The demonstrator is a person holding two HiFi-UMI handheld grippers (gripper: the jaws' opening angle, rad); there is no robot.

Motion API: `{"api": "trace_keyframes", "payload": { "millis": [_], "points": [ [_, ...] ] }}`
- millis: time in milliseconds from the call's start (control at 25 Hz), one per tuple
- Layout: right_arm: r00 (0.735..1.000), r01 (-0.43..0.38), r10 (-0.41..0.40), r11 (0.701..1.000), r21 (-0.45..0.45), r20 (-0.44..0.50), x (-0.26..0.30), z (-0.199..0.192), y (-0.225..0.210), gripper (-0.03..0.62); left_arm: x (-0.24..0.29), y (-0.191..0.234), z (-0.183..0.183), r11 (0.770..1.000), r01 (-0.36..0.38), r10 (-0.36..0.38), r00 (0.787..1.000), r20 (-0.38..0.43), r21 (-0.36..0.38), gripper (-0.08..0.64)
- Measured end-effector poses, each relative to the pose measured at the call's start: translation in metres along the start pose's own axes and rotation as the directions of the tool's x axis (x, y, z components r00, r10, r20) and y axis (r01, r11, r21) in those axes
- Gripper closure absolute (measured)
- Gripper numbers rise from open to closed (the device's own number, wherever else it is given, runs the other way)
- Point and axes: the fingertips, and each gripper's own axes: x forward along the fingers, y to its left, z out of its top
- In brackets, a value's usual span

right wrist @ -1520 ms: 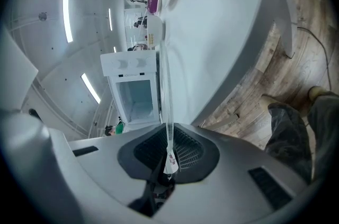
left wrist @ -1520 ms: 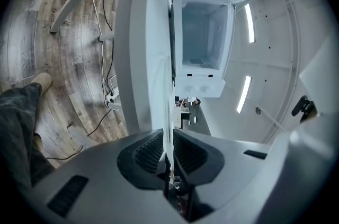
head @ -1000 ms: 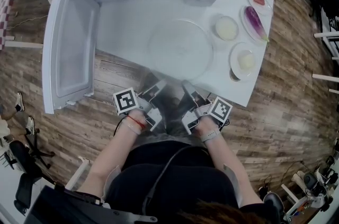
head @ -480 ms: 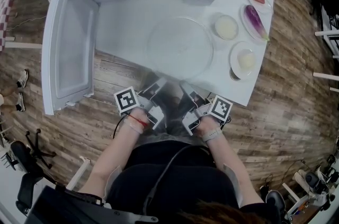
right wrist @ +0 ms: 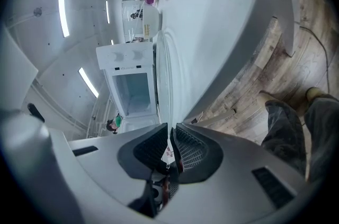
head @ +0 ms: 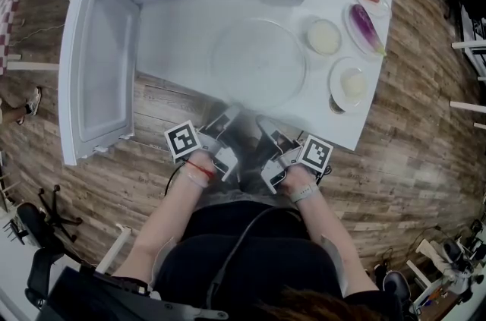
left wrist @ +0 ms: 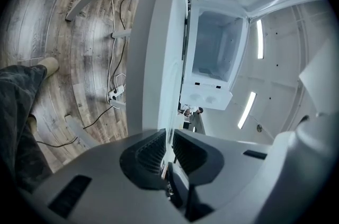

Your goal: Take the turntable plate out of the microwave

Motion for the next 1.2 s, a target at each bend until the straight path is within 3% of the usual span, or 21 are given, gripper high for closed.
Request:
{"api": "trace_keyframes", "payload": {
  "millis": [520, 960, 1080, 1200],
  "points": [
    [0.999, 0.037, -0.038, 0.999, -0.025, -0.035, -0.004, -0.005, -0.008, 0.543, -0.004, 0.005, -0.003, 1.000, -0.003, 0.003, 1.000, 0.002, 0.003, 0.516],
    [0.989, 0.055, -0.079, 0.981, -0.187, -0.127, -0.022, -0.008, -0.002, 0.543, -0.009, 0.010, -0.011, 1.000, 0.002, -0.002, 1.000, -0.003, -0.004, 0.517],
    [0.986, 0.032, -0.072, 0.967, -0.253, -0.152, -0.026, -0.010, 0.007, 0.545, -0.013, 0.005, -0.021, 0.999, 0.000, 0.001, 1.000, -0.024, 0.054, 0.517],
    [0.982, 0.003, -0.068, 0.940, -0.340, -0.179, -0.028, -0.013, 0.017, 0.545, -0.015, -0.010, -0.029, 0.995, 0.049, -0.046, 0.998, -0.036, 0.088, 0.517]
  ]
}}
